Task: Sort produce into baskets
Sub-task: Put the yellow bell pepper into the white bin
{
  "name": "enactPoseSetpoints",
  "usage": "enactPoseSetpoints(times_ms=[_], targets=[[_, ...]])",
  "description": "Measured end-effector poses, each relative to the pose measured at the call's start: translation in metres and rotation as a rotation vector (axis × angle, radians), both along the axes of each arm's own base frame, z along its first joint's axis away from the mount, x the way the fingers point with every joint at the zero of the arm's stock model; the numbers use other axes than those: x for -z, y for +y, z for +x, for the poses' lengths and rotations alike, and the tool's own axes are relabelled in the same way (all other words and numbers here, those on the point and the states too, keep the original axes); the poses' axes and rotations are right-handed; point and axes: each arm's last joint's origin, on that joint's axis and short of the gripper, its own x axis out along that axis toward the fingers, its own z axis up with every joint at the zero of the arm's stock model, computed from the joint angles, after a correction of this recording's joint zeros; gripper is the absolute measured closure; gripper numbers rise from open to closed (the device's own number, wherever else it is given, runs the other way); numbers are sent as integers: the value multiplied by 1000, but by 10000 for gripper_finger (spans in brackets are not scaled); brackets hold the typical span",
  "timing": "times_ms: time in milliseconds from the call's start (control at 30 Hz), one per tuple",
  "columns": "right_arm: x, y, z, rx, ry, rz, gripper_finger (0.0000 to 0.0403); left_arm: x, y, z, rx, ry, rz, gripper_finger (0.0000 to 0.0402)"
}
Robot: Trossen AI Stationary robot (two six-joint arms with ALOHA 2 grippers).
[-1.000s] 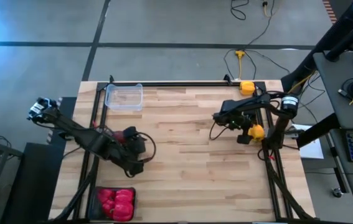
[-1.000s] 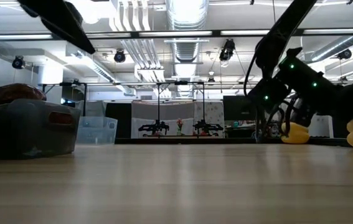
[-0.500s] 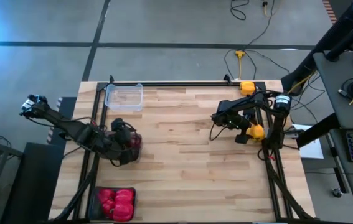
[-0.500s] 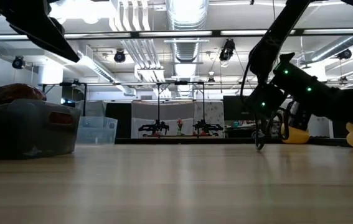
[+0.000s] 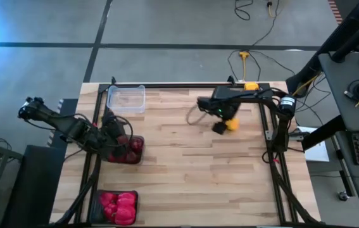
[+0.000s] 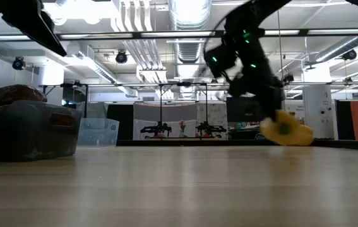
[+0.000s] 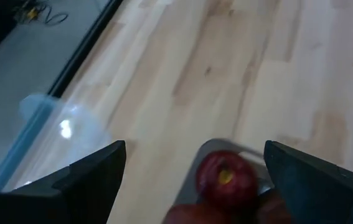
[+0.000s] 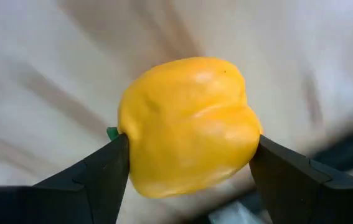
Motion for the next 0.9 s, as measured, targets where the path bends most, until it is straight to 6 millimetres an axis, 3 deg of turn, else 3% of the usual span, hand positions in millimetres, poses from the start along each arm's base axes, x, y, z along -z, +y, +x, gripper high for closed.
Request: enactPoseSetpoints(times_ms=[200,367,567,900], targets=[[-35,-15,46,72,-449,-58,114,-38,24,-29,-120,60,-19,59],[-50,-26,80,85,-764,-80,115,-70,42,-64,-213,-79,-93,86],[-35,-36,112,87,-825,-65,115,-84,49,-87,-306,-242,-215,108],[10,-51,163,-94,-874,-125,113,-77,46,-74,-338,-252,-232,129]])
